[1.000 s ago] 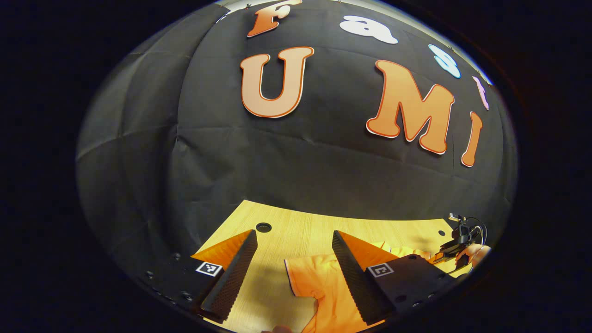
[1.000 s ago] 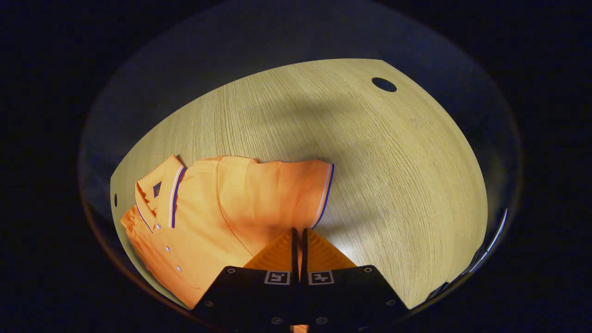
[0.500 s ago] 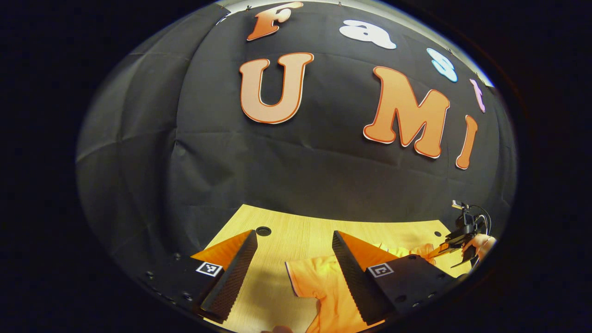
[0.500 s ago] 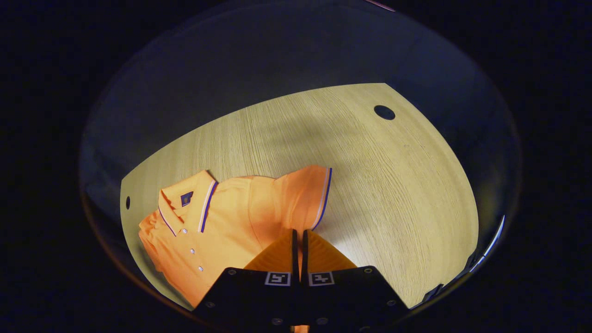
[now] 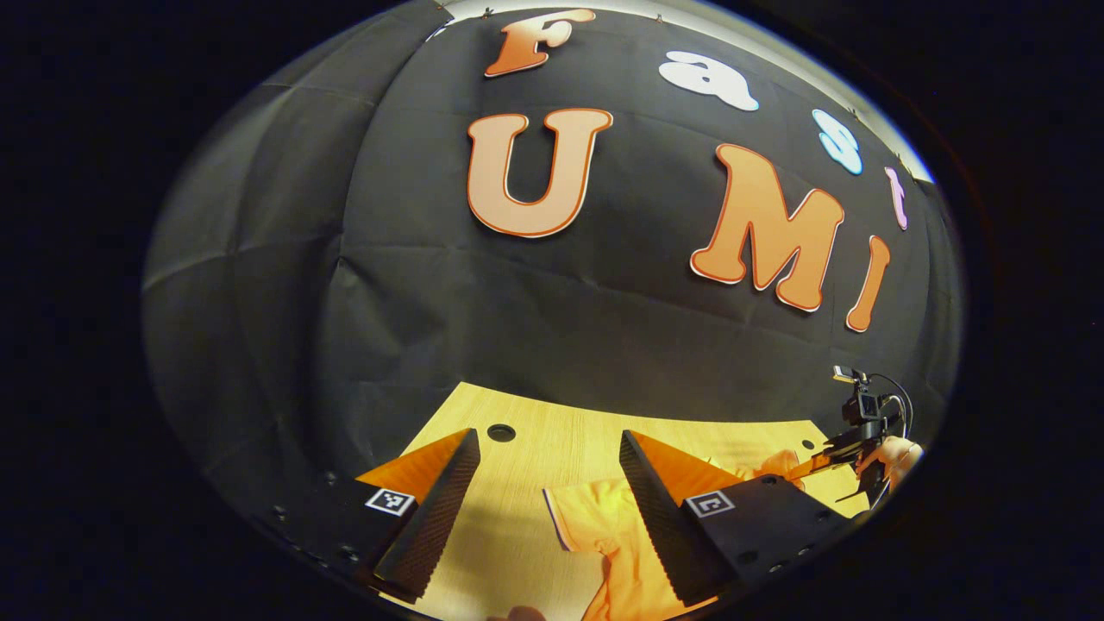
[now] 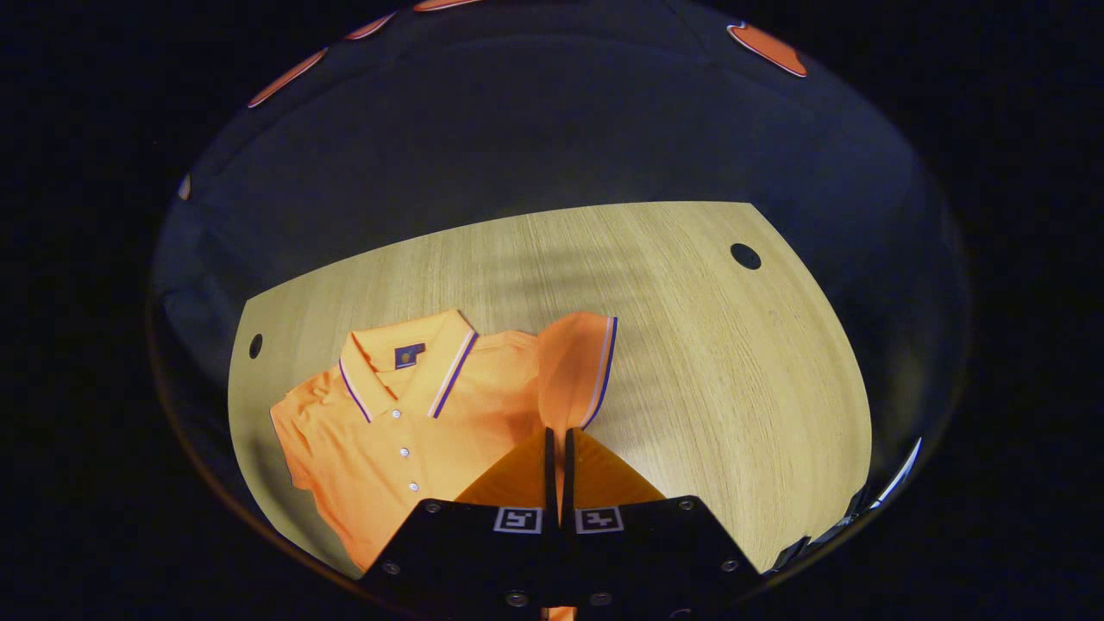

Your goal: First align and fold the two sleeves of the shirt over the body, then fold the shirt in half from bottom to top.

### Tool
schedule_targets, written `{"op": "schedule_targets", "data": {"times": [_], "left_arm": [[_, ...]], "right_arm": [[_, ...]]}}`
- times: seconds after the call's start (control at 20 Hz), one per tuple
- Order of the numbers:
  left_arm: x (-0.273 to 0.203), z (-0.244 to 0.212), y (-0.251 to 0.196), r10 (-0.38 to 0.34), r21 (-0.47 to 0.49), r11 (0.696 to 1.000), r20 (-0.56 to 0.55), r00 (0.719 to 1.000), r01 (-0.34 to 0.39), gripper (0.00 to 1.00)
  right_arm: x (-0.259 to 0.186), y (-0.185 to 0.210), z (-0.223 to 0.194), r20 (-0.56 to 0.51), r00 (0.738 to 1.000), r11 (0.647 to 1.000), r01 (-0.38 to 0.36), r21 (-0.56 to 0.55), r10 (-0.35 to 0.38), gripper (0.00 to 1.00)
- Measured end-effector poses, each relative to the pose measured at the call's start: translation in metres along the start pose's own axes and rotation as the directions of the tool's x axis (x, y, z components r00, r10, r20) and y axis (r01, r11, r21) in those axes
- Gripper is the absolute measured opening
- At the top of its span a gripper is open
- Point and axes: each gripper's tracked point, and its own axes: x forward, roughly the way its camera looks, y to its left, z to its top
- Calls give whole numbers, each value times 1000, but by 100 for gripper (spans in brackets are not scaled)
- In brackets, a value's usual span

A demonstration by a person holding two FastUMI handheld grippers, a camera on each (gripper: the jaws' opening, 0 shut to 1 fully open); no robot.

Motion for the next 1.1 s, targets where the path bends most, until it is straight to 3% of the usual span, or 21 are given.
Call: {"op": "schedule_targets", "data": {"times": [0.45,0.95,1.0,1.1], "left_arm": [[-17,1,39,18,-20,1000,6,1000,-18,98],[-25,-14,59,39,-32,999,-23,999,-40,98],[-25,-16,59,37,-37,999,-28,999,-38,98],[-24,-21,56,36,-40,999,-38,999,-37,98]], "right_arm": [[-10,67,-14,-2,999,996,-47,-70,47,0],[9,120,-37,-33,996,989,-83,-125,80,2],[10,131,-43,-55,991,985,-131,-116,125,2],[4,160,-49,-83,968,965,-245,-89,238,13]]}}
